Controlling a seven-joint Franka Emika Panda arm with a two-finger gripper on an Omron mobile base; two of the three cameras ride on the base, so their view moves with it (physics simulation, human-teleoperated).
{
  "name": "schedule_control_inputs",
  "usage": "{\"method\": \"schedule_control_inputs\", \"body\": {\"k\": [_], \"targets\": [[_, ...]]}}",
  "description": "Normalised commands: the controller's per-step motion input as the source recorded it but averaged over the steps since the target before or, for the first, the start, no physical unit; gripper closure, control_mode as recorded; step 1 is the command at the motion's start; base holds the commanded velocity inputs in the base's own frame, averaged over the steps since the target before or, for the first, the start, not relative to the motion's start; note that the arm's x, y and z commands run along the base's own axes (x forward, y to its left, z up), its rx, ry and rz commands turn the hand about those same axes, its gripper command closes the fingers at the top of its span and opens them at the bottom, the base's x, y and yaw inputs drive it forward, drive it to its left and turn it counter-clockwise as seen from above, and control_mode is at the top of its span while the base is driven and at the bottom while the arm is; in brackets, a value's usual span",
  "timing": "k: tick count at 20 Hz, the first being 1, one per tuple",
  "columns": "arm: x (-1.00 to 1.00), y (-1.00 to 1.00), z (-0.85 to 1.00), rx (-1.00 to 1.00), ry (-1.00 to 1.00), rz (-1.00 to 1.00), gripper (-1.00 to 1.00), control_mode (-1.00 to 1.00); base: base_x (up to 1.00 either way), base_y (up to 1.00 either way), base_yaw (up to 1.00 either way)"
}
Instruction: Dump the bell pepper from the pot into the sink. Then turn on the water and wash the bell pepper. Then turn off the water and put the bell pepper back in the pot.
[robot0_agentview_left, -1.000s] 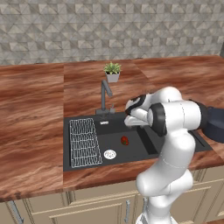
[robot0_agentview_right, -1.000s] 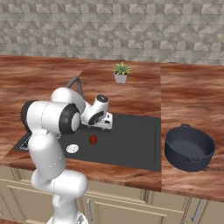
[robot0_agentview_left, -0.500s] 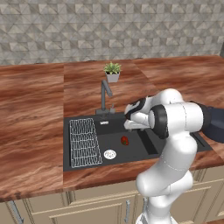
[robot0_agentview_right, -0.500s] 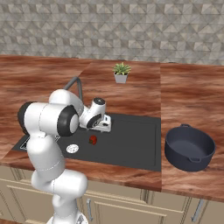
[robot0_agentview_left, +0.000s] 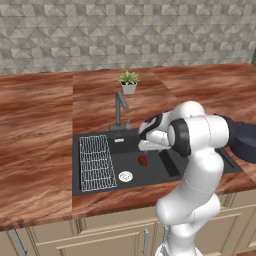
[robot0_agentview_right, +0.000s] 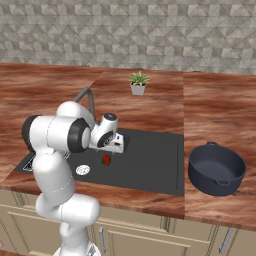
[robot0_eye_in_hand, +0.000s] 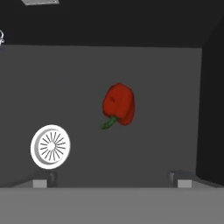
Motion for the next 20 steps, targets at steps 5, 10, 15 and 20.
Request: {"method": "schedule_control_inputs", "body": {"k": [5,10,15,20], "targets": [[0.05,0.1,-0.18,0.0,0.04,0.0,-1.0,-1.0,0.0,0.0,0.0],[0.12,0.08,-0.2,0.0,0.0,0.0,-1.0,-1.0,0.0,0.0,0.0],[0.19,0.06,-0.2,0.0,0.0,0.0,-1.0,-1.0,0.0,0.0,0.0],[0.2,0.0,-0.22,0.0,0.0,0.0,-1.0,-1.0,0.0,0.0,0.0]]}}
